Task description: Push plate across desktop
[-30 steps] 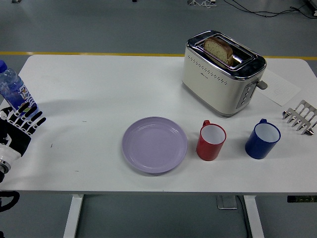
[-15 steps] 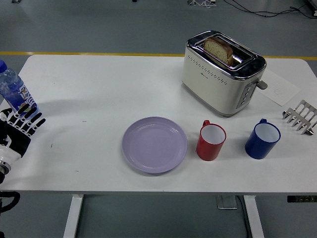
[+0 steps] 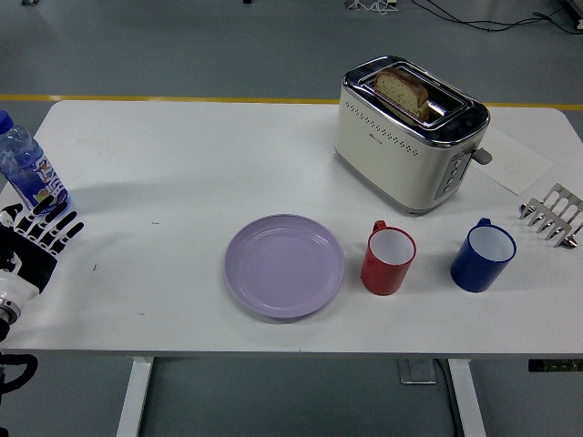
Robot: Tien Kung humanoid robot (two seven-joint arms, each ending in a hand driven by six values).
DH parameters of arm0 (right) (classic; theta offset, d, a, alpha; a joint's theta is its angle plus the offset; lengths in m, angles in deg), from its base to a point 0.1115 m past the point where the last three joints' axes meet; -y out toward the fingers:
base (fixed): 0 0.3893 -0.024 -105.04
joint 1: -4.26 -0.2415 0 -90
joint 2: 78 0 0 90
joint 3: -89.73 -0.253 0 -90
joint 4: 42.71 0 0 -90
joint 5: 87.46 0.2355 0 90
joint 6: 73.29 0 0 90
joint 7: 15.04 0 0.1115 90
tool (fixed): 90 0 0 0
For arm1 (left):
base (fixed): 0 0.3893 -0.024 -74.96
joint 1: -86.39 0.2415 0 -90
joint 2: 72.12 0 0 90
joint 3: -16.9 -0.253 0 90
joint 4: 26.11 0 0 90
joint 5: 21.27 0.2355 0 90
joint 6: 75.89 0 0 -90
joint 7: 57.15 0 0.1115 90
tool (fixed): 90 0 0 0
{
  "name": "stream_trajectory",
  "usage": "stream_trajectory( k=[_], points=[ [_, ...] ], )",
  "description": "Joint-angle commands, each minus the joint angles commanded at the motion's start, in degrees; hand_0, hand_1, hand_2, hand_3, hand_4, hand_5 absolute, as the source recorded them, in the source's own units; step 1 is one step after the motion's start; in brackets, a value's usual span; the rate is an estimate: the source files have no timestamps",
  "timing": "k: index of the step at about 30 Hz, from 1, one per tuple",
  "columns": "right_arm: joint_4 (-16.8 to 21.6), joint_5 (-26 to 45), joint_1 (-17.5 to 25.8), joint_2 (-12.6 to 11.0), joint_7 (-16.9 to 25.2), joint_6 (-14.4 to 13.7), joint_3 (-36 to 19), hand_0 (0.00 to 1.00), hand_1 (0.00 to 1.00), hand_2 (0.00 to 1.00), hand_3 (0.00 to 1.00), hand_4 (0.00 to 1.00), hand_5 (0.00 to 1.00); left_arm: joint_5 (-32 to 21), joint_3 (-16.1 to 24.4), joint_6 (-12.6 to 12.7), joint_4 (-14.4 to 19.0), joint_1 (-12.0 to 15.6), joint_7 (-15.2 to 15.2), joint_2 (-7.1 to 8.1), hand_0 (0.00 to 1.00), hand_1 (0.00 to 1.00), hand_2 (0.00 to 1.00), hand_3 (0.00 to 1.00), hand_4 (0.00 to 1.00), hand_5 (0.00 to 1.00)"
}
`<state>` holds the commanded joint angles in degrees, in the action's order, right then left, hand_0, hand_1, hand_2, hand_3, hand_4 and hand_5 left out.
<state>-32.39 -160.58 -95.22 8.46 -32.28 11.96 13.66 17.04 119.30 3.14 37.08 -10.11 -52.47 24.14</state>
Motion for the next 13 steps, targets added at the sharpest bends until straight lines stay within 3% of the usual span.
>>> stream_trajectory(
  k=[13],
  points=[
    [0.0, -0.3, 0.4, 0.0, -0.1, 0.1, 0.0, 0.606, 0.519, 0.59, 0.574, 0.374, 0.234, -0.3, -0.3, 0.3, -0.1, 0.3, 0.1, 0.0, 0.601, 0.661, 0.644, 0.652, 0.483, 0.993]
  ],
)
